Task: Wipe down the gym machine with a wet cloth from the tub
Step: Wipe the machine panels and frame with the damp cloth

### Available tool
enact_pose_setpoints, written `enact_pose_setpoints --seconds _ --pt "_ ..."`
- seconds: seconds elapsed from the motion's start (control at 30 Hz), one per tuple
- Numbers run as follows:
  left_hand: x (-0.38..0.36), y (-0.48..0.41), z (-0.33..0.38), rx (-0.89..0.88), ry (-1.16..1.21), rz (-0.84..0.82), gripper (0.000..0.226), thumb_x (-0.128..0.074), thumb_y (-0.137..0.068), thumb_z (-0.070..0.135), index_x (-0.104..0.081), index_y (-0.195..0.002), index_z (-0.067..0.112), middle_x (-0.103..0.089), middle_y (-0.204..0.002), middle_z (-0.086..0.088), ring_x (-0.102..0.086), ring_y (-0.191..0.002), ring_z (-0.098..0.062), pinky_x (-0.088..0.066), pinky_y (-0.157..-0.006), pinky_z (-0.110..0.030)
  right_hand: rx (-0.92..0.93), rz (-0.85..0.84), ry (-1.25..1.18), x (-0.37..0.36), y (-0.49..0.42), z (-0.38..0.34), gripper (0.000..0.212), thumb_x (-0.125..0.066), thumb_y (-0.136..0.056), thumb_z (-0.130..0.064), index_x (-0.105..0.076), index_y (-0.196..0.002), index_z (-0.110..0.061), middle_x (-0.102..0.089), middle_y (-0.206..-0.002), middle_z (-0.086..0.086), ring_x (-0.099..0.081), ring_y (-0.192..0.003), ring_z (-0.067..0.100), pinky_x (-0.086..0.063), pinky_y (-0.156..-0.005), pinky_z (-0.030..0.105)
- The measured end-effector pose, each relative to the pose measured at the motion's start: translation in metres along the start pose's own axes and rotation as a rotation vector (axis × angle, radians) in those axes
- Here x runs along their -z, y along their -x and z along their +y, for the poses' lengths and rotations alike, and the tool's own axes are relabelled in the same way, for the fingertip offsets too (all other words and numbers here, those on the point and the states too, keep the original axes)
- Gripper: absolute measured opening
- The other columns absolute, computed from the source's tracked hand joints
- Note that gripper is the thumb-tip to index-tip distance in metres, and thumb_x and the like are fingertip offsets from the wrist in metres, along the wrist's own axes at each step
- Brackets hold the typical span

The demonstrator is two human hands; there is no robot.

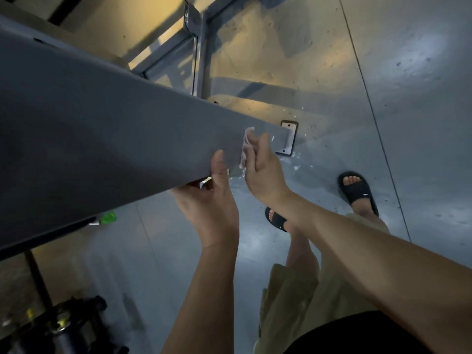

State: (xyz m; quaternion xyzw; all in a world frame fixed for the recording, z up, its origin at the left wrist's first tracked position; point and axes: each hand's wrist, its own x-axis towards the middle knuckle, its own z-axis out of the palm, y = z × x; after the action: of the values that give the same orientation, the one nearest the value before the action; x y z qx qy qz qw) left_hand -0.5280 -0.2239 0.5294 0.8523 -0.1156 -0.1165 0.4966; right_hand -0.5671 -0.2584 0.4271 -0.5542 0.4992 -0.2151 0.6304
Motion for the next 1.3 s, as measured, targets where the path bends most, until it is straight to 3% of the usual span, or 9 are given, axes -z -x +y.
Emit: enact_pose_setpoints --seconds 0.2,0.27,0.37,0.47,0.6,0.73,0.93,1.1,1.3 --pt "-0.013 -0.001 -0.027 0.027 -0.154 0.001 0.027 -0.071 -0.096 0.031 -0.052 -0.114 0.032 -0.073 -0.098 0.022 -0.073 -0.092 -0.01 -0.063 -0.08 -0.046 -0.274 0.04 -0.047 -0.016 -0.081 0.09 0.019 -0.03 -0.105 -0.028 -0.036 -0.116 -0.014 -0.053 -0.084 -0.006 -0.057 -0.081 0.024 -0.05 -0.086 0.062" --pt "-0.019 0.001 -0.041 0.083 -0.222 -0.037 0.032 -0.067 -0.095 0.044 -0.06 -0.115 0.02 -0.075 -0.102 0.005 -0.074 -0.093 -0.019 -0.061 -0.083 -0.05 -0.262 0.024 -0.044 -0.011 -0.073 0.085 0.019 -0.034 -0.105 -0.024 -0.038 -0.121 -0.013 -0.059 -0.096 -0.002 -0.061 -0.087 0.026 -0.052 -0.087 0.057" --pt "-0.027 0.005 -0.054 0.156 -0.347 -0.112 0.042 -0.055 -0.098 0.056 -0.068 -0.092 0.017 -0.072 -0.078 -0.006 -0.072 -0.073 -0.02 -0.061 -0.072 -0.044 -0.165 -0.017 -0.047 -0.004 -0.029 0.053 0.026 -0.037 -0.11 -0.027 -0.041 -0.13 -0.012 -0.061 -0.113 -0.004 -0.064 -0.101 0.025 -0.048 -0.084 0.036" --pt "-0.034 -0.001 -0.063 0.148 -0.369 -0.098 0.062 -0.049 -0.099 0.06 -0.07 -0.086 0.002 -0.07 -0.07 -0.012 -0.07 -0.063 -0.02 -0.055 -0.06 -0.033 -0.082 -0.074 -0.054 -0.005 -0.014 0.055 0.024 -0.041 -0.109 -0.023 -0.042 -0.128 -0.009 -0.068 -0.121 0.011 -0.066 -0.108 0.033 -0.051 -0.086 0.04" --pt "-0.038 -0.007 -0.089 0.071 -0.421 -0.075 0.065 -0.044 -0.089 0.071 -0.054 -0.058 0.015 -0.057 -0.056 -0.005 -0.064 -0.065 -0.036 -0.051 -0.062 -0.039 -0.17 -0.037 -0.057 -0.006 -0.063 0.099 0.027 -0.046 -0.105 -0.011 -0.041 -0.131 -0.002 -0.063 -0.133 0.013 -0.065 -0.114 0.03 -0.042 -0.077 0.024" --pt "-0.052 0.002 -0.11 0.132 -0.392 -0.09 0.067 -0.043 -0.103 0.058 -0.043 -0.069 0.0 -0.044 -0.058 -0.012 -0.051 -0.052 -0.032 -0.045 -0.052 -0.033 -0.229 0.001 -0.073 -0.01 -0.078 0.127 0.03 -0.043 -0.105 -0.009 -0.042 -0.135 -0.003 -0.06 -0.137 0.009 -0.062 -0.12 0.03 -0.04 -0.081 0.023" --pt "-0.068 0.002 -0.13 0.182 -0.378 -0.137 0.059 -0.038 -0.104 0.058 -0.049 -0.074 0.008 -0.049 -0.065 -0.01 -0.053 -0.056 -0.028 -0.046 -0.05 -0.031 -0.071 -0.02 -0.117 -0.016 -0.042 0.124 0.023 -0.044 -0.108 -0.015 -0.047 -0.129 -0.006 -0.067 -0.123 0.003 -0.064 -0.104 0.021 -0.041 -0.077 0.025" --pt "-0.075 -0.012 -0.149 0.147 -0.412 -0.23 0.079 -0.033 -0.09 0.078 -0.068 -0.099 0.008 -0.074 -0.089 -0.007 -0.071 -0.087 -0.032 -0.059 -0.083 -0.049 -0.217 -0.02 -0.09 -0.017 -0.085 0.168 0.024 -0.041 -0.108 -0.011 -0.043 -0.13 -0.002 -0.059 -0.138 0.01 -0.061 -0.115 0.018 -0.035 -0.075 0.018" --pt "-0.083 -0.017 -0.166 0.154 -0.508 -0.277 0.059 -0.039 -0.103 0.06 -0.064 -0.087 0.009 -0.066 -0.072 -0.01 -0.065 -0.065 -0.03 -0.046 -0.05 -0.024 -0.16 -0.015 -0.154 -0.029 -0.051 0.172 0.026 -0.043 -0.108 -0.02 -0.046 -0.132 -0.01 -0.065 -0.102 -0.007 -0.057 -0.08 -0.002 -0.043 -0.071 0.02"
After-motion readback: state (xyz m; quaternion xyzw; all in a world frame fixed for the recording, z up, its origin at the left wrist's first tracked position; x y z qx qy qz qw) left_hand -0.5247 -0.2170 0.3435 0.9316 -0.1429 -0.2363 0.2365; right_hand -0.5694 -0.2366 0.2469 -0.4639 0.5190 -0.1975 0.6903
